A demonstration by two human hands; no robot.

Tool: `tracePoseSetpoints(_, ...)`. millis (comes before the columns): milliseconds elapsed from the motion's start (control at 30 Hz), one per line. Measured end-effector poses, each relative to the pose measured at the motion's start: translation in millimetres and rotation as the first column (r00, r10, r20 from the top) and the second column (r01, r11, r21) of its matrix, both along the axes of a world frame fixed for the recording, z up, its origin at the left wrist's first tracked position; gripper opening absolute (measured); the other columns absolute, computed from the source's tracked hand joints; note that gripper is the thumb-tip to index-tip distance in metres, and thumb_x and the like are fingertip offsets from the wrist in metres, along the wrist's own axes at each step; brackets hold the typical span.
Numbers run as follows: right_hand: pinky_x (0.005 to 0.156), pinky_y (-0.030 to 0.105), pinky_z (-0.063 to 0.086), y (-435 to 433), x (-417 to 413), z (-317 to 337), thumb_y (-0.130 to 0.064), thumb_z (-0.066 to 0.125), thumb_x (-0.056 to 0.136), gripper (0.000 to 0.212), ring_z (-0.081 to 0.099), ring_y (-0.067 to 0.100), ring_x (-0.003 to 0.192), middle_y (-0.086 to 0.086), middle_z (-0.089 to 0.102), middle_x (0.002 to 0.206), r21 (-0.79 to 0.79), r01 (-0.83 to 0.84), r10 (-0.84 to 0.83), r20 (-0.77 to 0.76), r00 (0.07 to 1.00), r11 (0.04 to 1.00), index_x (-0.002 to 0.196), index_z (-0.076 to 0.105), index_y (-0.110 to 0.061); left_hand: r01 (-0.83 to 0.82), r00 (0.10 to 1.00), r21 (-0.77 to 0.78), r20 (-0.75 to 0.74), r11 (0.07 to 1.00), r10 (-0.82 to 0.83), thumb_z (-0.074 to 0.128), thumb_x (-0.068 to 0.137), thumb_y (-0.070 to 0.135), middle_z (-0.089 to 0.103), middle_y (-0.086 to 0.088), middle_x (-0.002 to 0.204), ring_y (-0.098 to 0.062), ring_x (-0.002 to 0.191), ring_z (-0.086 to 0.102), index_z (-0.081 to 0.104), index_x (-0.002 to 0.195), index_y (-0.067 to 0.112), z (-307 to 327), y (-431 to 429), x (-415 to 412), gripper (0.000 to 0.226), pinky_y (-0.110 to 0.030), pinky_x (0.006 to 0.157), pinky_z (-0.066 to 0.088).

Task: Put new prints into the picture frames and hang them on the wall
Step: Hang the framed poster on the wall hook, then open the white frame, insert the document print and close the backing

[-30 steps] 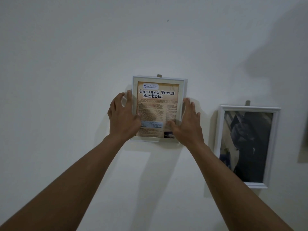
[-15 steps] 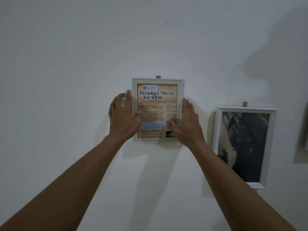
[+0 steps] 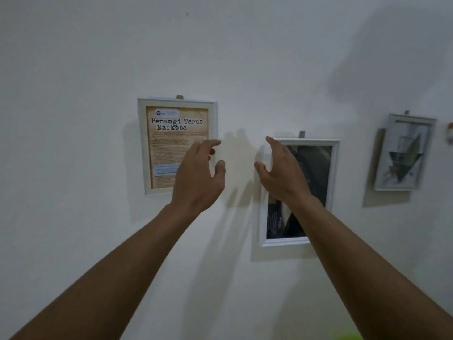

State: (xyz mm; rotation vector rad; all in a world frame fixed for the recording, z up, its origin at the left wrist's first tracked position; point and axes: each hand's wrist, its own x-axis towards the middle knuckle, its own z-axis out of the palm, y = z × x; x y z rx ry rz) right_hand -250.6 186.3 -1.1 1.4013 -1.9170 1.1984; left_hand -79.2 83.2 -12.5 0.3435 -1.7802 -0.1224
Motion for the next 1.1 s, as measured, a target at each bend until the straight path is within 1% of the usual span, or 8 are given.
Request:
tracePoseSetpoints(133, 0.102, 0.036, 0.042, 43, -49, -15, -0.026, 0.061, 0.093, 0.065, 0.048, 0.025, 0.128, 0.008, 0.047, 0.142, -0.016, 0.07, -0.068, 0.085, 0.994, 0.997, 0.15, 0.032, -0.02, 0.085, 0.991, 0.217, 0.081, 0.973, -0.104, 0.061, 0.09, 0.029, 0.056, 0.007, 0.11, -0.009, 0.099, 0.056, 0.047, 0.132, 0.03, -24, 24, -55, 0.045, -0.037, 0.087, 0.054)
tracePoseSetpoints(333, 0.104, 0.046, 0.047, 78, -122, -43, -0.024, 0.067, 0.091, 0.076, 0.046, 0.031, 0.13, 0.009, 0.038, 0.146, -0.025, 0.136, -0.126, 0.249, 0.96, 0.99, 0.153, 0.023, -0.024, 0.089, 0.98, 0.504, 0.11, 0.859, -0.166, 0.066, 0.091, 0.026, 0.055, -0.002, 0.131, -0.019, 0.112, 0.057, 0.037, 0.142, 0.027, -57, 42, -122, 0.058, -0.032, 0.091, 0.05)
tracePoseSetpoints(600, 0.108, 0.045, 0.041, 75, -177, -79, -0.015, 0.066, 0.093, 0.085, 0.042, 0.032, 0.137, 0.007, 0.036, 0.152, 0.007, 0.029, -0.029, 0.405, 0.914, 1.0, 0.157, 0.011, -0.028, 0.058, 0.993, 0.455, 0.063, 0.889, -0.097, 0.058, 0.094, 0.005, 0.058, -0.003, 0.131, -0.022, 0.11, 0.061, 0.037, 0.144, 0.027, -75, 52, -156, 0.058, -0.028, 0.091, 0.052)
tracePoseSetpoints(700, 0.105, 0.045, 0.045, 74, -184, -83, -0.01, 0.065, 0.093, 0.085, 0.046, 0.031, 0.132, 0.007, 0.037, 0.147, -0.019, 0.008, 0.001, 0.415, 0.91, 1.0, 0.156, 0.013, -0.031, 0.063, 0.993, 0.472, 0.062, 0.879, -0.104, 0.055, 0.096, 0.004, 0.055, -0.002, 0.137, -0.011, 0.106, 0.056, 0.034, 0.147, 0.028, -73, 58, -158, 0.06, -0.016, 0.086, 0.044)
tracePoseSetpoints(833, 0.097, 0.045, 0.051, 80, -189, -80, -0.005, 0.065, 0.092, 0.084, 0.052, 0.027, 0.119, 0.007, 0.041, 0.136, -0.074, -0.029, 0.058, 0.427, 0.902, 0.997, 0.153, 0.017, -0.038, 0.069, 0.993, 0.49, 0.047, 0.869, -0.105, 0.054, 0.096, 0.001, 0.053, -0.003, 0.137, -0.014, 0.108, 0.057, 0.032, 0.15, 0.032, -69, 65, -152, 0.066, -0.019, 0.086, 0.048)
tracePoseSetpoints(967, 0.085, 0.029, 0.054, 92, -184, -74, -0.004, 0.063, 0.093, 0.084, 0.054, 0.019, 0.112, 0.005, 0.047, 0.131, -0.125, -0.116, 0.159, 0.423, 0.892, 0.985, 0.152, 0.018, -0.043, 0.052, 0.996, 0.509, 0.033, 0.859, -0.08, 0.053, 0.095, -0.001, 0.053, 0.0, 0.115, -0.011, 0.09, 0.057, 0.03, 0.15, 0.036, -59, 72, -141, 0.07, -0.008, 0.059, 0.046)
tracePoseSetpoints(1033, 0.069, 0.009, 0.051, 100, -179, -72, -0.003, 0.061, 0.095, 0.083, 0.058, 0.01, 0.101, 0.002, 0.054, 0.123, -0.115, -0.169, 0.203, 0.438, 0.876, 0.979, 0.153, 0.017, -0.043, 0.051, 0.995, 0.509, 0.043, 0.859, -0.085, 0.053, 0.095, -0.001, 0.05, 0.002, 0.115, -0.011, 0.088, 0.057, 0.027, 0.151, 0.038, -55, 76, -132, 0.072, -0.009, 0.058, 0.045)
tracePoseSetpoints(1100, 0.055, 0.004, 0.046, 112, -170, -70, -0.004, 0.061, 0.095, 0.083, 0.058, 0.005, 0.087, -0.007, 0.057, 0.106, -0.106, -0.195, 0.221, 0.445, 0.868, 0.975, 0.154, 0.017, -0.042, 0.064, 0.993, 0.512, 0.052, 0.857, -0.106, 0.055, 0.095, 0.001, 0.051, 0.001, 0.114, -0.013, 0.088, 0.058, 0.026, 0.151, 0.039, -53, 82, -119, 0.073, -0.011, 0.059, 0.046)
